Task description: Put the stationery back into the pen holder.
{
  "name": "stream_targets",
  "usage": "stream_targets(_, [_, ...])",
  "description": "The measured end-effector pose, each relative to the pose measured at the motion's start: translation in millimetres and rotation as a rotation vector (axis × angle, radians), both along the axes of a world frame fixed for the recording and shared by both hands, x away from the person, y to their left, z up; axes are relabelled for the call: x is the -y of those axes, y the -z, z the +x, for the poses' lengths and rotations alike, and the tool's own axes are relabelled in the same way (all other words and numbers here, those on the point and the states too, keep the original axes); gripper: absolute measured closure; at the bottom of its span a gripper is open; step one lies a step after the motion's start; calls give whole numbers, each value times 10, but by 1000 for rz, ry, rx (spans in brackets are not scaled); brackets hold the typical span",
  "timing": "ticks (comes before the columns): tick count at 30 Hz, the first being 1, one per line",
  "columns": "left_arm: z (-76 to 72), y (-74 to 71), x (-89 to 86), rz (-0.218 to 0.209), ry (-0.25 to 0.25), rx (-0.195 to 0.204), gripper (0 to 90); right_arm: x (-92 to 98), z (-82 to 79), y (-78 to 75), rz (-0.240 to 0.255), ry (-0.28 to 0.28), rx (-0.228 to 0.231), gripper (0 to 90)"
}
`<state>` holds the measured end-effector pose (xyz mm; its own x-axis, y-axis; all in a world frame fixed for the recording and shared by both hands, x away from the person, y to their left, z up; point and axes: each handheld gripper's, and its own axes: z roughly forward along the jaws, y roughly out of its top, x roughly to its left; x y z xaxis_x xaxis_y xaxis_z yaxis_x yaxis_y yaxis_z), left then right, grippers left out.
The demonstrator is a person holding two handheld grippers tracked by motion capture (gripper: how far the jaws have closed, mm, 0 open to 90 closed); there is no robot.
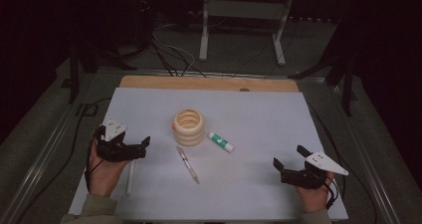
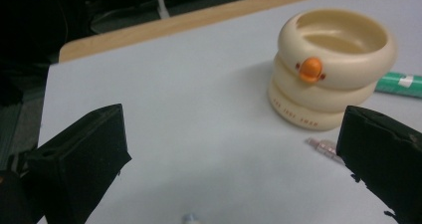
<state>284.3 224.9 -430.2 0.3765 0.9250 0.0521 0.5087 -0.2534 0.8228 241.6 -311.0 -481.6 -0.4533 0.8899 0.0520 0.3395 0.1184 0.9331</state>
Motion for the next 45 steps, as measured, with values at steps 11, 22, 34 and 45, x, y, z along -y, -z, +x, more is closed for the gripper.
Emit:
stream_targets(11, [-43,104,-57,37,-6,-57,4,-2,0,3,-1,1,0,0])
stream_targets(22, [-57,237,-51,70,0,-131,4,1,-2,1,-1,2,0,0])
stream_targets(34, [-85,431,-37,83,-3,-215,4,-3,-3,2,-3,2,-1,0])
stream_targets(45, [-98,519,-41,89,-3,-258,4,-5,-3,3,-3,2,-2,0])
